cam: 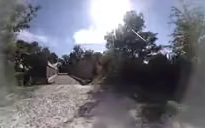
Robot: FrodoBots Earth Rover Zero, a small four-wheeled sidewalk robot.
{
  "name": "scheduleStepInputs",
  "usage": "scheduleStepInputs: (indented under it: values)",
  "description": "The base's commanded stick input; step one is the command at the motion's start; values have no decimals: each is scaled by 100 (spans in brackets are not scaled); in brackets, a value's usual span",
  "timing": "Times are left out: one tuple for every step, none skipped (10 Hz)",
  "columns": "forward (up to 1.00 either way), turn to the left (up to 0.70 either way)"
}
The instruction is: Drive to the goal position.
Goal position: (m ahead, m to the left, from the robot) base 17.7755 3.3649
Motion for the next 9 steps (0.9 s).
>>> scheduleStepInputs:
  values:
    - [85, 34]
    - [85, 34]
    - [85, 34]
    - [85, 8]
    - [85, 0]
    - [85, 0]
    - [85, 0]
    - [85, 0]
    - [85, 12]
